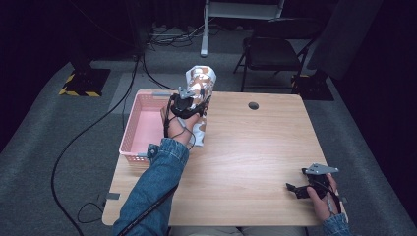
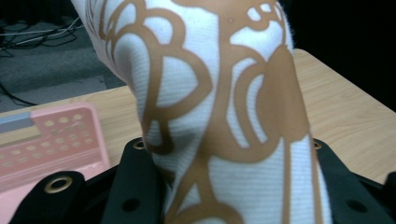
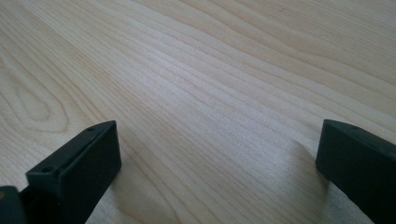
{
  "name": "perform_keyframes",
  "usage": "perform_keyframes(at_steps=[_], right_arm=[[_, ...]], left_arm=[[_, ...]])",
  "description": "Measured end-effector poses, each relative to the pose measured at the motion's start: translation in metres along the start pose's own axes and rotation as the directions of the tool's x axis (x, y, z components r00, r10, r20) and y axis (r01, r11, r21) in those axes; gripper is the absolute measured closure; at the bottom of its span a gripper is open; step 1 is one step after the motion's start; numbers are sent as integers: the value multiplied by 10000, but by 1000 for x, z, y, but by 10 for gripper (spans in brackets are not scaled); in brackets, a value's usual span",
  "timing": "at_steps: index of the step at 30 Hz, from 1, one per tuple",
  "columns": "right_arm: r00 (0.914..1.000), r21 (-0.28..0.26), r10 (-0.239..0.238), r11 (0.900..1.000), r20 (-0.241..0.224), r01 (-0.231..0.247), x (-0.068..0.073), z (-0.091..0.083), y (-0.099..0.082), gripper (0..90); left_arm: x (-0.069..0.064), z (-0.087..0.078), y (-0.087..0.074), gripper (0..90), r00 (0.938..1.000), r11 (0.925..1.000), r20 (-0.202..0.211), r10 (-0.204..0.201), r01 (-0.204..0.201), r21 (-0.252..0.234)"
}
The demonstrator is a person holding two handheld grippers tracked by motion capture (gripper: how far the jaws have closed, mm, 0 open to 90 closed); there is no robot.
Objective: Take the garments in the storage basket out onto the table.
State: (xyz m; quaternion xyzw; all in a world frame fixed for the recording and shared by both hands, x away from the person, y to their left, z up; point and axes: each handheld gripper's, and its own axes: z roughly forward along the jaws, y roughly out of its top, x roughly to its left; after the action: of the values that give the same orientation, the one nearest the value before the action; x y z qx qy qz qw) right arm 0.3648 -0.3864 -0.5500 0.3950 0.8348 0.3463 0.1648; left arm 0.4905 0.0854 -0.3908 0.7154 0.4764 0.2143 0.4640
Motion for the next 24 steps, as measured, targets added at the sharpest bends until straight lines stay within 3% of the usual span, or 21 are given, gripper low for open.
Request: perform_keyframes(at_steps=[24], right_arm=[[10000,4,-20,10000,-13,20,0,0,0,0]], left_arm=[[-31,23,-8,598,9974,10000,723,29,-22,-94]])
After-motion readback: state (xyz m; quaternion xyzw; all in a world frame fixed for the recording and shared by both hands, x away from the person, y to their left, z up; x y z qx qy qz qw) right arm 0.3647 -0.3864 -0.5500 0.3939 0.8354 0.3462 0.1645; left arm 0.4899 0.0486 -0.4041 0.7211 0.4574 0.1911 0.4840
